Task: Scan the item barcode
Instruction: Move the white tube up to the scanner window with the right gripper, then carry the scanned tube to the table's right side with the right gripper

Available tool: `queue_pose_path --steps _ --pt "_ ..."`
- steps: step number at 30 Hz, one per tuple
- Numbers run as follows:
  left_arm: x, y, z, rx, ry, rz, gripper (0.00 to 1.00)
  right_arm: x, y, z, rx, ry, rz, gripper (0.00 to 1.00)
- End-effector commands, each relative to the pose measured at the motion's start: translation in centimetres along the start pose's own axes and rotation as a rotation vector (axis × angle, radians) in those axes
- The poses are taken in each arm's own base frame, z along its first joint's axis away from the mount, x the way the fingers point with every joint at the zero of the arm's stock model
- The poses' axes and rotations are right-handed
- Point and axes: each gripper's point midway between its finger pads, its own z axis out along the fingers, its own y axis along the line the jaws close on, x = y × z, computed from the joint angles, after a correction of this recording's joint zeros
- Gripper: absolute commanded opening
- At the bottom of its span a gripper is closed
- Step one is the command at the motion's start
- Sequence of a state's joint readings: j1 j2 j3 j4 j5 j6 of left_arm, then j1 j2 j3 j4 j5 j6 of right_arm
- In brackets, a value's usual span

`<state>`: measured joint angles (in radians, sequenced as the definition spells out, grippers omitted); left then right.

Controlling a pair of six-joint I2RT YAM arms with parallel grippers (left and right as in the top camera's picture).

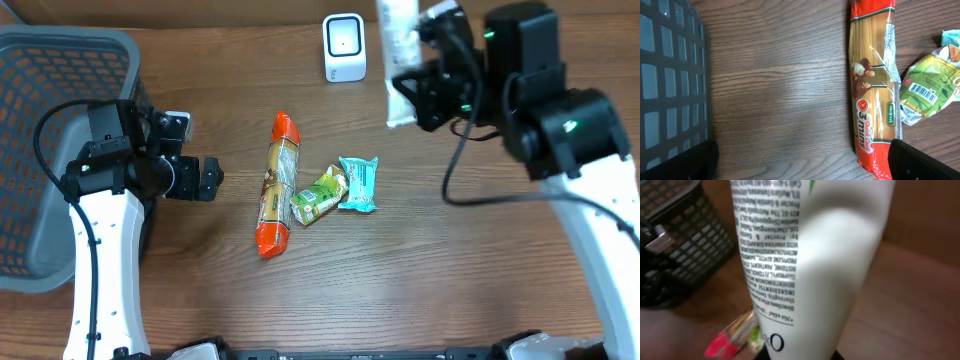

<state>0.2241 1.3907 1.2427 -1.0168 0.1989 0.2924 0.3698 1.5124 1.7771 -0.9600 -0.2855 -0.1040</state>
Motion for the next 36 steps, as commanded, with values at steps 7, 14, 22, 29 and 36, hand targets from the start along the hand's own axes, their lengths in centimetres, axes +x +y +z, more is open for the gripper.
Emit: queue_pose_path --steps 7,14,22,29,36 --pt "-0.6 -0.2 -0.3 0.009 -0.017 0.029 1.0 -4.2 -7.8 3.5 0.751 -0.116 -0.114 0.04" --pt "-0.6 -0.2 -0.3 0.009 -0.017 0.029 1.0 -4.9 -12.0 10.5 1.006 -0.048 -0.409 0.04" --pt "-0.6 -0.2 -0.3 0.009 -0.017 0.029 1.0 -2.8 -14.9 18.7 1.121 0.056 -0.697 0.04" --pt "-0.6 -0.2 -0.3 0.009 -0.017 0.029 0.99 0.8 -17.4 23.7 1.101 0.092 -0.737 0.04" --pt "-0.6 -0.2 -0.3 0.009 -0.017 0.029 1.0 3.9 -19.7 25.6 1.091 0.179 -0.769 0.04"
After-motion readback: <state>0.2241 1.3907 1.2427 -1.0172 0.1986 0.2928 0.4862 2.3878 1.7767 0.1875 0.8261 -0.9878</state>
